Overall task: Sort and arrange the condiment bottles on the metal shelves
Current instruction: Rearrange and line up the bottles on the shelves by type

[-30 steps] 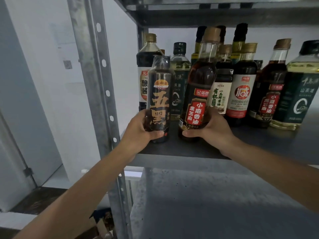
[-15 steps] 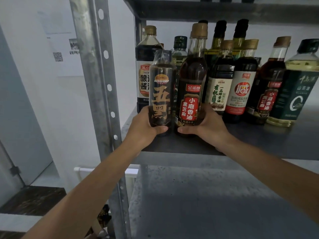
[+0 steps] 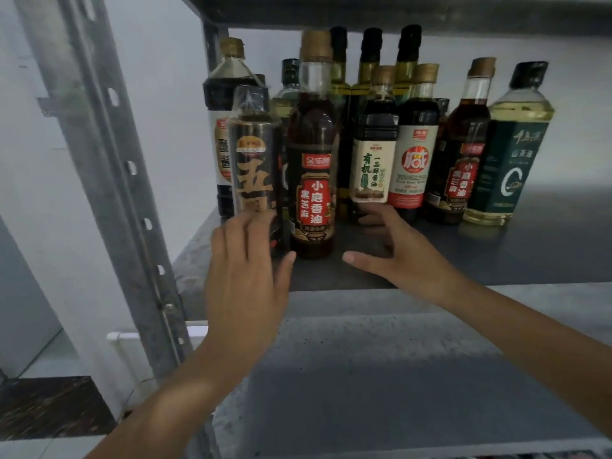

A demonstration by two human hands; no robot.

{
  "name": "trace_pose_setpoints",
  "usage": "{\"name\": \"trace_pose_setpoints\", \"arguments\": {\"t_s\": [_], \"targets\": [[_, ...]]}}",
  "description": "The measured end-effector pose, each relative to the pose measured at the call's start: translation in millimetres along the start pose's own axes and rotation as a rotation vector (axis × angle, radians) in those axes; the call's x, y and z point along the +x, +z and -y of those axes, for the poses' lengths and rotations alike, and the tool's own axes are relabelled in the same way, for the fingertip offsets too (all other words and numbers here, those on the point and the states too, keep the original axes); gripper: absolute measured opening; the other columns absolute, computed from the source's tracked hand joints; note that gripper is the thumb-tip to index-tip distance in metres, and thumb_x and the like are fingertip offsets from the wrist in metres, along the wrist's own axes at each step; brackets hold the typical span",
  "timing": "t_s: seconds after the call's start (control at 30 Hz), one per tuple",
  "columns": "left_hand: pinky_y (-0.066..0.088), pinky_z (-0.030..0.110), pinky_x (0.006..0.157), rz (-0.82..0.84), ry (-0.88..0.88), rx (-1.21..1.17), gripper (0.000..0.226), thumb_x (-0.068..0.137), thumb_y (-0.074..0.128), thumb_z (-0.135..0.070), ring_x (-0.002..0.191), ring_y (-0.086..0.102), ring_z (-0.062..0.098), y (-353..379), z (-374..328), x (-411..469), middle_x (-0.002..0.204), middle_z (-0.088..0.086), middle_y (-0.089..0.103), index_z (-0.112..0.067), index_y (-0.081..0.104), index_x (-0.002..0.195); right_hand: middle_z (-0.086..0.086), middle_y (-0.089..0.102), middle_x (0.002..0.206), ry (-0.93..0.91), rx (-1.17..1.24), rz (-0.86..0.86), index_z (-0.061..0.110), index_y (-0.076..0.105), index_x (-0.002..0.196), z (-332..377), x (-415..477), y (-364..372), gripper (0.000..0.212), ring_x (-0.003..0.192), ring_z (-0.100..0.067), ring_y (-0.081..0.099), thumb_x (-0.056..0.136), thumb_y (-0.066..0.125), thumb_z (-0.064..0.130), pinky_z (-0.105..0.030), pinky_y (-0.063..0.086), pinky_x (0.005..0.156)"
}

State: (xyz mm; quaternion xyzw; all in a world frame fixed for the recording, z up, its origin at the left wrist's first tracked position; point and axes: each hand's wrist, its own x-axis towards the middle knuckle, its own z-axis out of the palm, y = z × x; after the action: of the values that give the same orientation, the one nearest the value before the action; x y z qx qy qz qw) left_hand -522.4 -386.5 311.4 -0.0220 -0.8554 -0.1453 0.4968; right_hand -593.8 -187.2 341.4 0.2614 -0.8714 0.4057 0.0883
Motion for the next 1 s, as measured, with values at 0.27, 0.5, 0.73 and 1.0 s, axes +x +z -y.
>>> {"name": "trace_pose_setpoints", "arguments": {"t_s": [0.27,0.5,0.73,1.0], "targets": [[0.053,0.035,0.065,0.289,0.287,-0.057,0.035,0.088,0.043,-0.036,0.091,0.062,0.025,62,-106,1,0.103,0.005,0.064,-0.015,0.07,0.097,0.011,0.055,0.123,0.019,-0.366,-0.142,0.032,0.051,0.127,-75,-72,-94,0.064,0.108,-0.008,0.054,0.074,0.042,0.067,-0.026,0.046,0.087],[0.05,0.034,0.06,0.37,0.399,-0.124,0.041,0.087,0.038,-0.043,0.078,0.062,0.023,121,-242,10,0.087,0.001,0.065,-0.019,0.069,0.096,0.014,0.059,0.111,0.1,-0.482,-0.213,0.028,0.058,0.121,-156,-126,-203,0.061,0.1,-0.004,0.058,0.077,0.04,0.068,-0.026,0.047,0.084],[0.048,0.032,0.055,0.427,0.435,-0.181,0.048,0.085,0.032,-0.05,0.079,0.063,0.027,191,-407,18,0.082,0.003,0.063,-0.019,0.068,0.093,0.01,0.052,0.132,0.21,-0.698,-0.214,0.03,0.052,0.13,-237,-179,-328,0.065,0.122,-0.012,0.047,0.08,0.034,0.068,-0.033,0.044,0.093],[0.043,0.039,0.083,0.483,0.463,-0.33,0.039,0.095,0.046,-0.045,0.109,0.052,0.03,248,-556,21,0.11,0.008,0.06,-0.016,0.061,0.116,0.006,0.053,0.13,0.257,-0.74,-0.275,0.024,0.053,0.128,-307,-219,-432,0.05,0.119,-0.015,0.049,0.089,0.046,0.054,-0.034,0.044,0.094]]}}
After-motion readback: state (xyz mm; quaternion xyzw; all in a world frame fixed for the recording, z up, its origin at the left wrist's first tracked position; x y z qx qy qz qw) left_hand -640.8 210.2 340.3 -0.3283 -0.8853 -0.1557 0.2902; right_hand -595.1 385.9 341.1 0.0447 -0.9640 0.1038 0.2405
